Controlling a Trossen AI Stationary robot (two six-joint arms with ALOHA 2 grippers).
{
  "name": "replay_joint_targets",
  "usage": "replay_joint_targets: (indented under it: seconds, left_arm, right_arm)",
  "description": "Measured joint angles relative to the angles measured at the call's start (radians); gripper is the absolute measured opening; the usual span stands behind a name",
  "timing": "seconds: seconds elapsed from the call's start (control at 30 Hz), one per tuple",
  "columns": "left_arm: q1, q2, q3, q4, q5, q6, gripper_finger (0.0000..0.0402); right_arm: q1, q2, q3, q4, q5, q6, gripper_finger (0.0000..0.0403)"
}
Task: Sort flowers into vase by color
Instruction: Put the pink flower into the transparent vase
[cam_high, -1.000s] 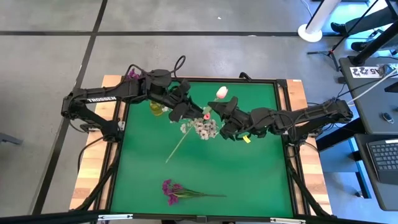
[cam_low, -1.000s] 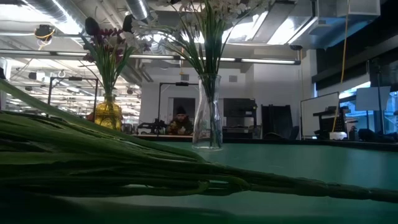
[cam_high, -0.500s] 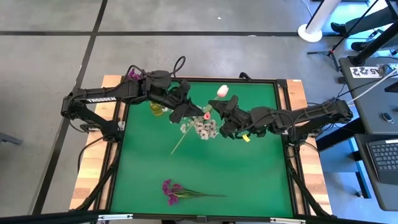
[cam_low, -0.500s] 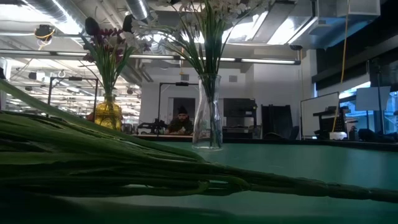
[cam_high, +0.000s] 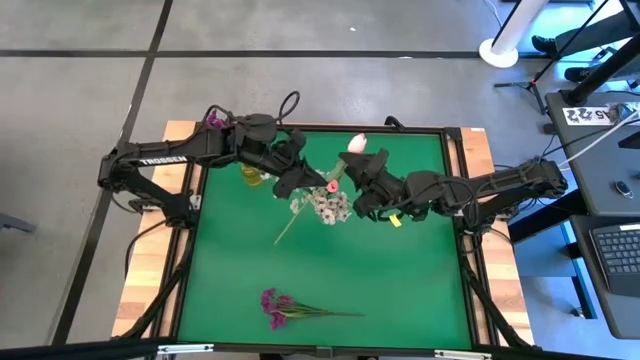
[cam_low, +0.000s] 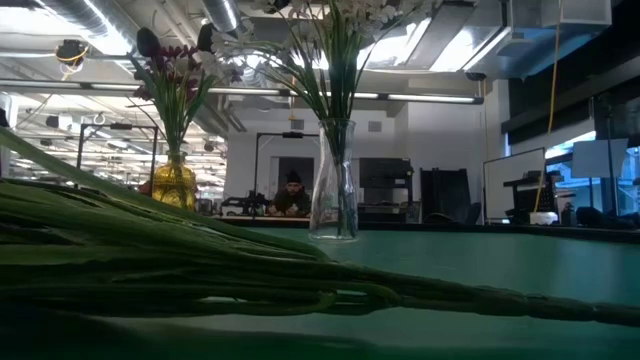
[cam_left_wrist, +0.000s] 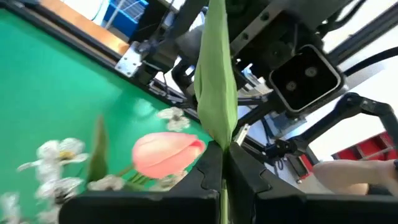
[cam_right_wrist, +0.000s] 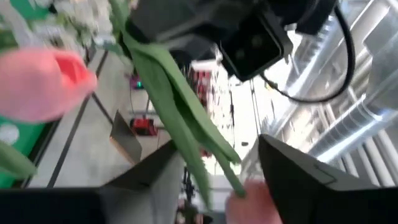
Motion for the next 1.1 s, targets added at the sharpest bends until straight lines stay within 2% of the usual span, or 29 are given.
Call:
replay_joint_targets:
  seconds: [0.2, 0.33, 0.53, 0.77, 0.97, 1.1]
  left_arm:
    - [0.021, -0.018, 0.000, -0.022, -0.017, 0.000, 0.0001]
    - [0.025, -0.023, 0.000, -0.028, -0.017, 0.000, 0.0000]
    - [0.051, -0.038, 0.000, -0.031, -0.021, 0.002, 0.0000]
    - [0.073, -0.112, 0.000, -0.019, -0.068, 0.029, 0.0000]
    - [0.039, -0.265, 0.000, -0.010, -0.229, 0.160, 0.0000]
    - [-0.057, -0.347, 0.000, 0.011, -0.371, 0.309, 0.0000]
  right_arm:
    - [0.043, -0.021, 0.001, -0.003, 0.056, 0.034, 0.0281]
    - [0.105, -0.029, 0.001, -0.008, 0.104, 0.117, 0.0312]
    - [0.190, -0.030, 0.001, -0.070, 0.243, 0.248, 0.0321]
    - [0.249, -0.045, 0.000, -0.236, 0.313, 0.475, 0.0321]
    - [0.247, -0.142, -0.001, -0.440, 0.276, 0.818, 0.0321]
    - [0.212, -0.257, -0.007, -0.537, 0.111, 1.068, 0.0319]
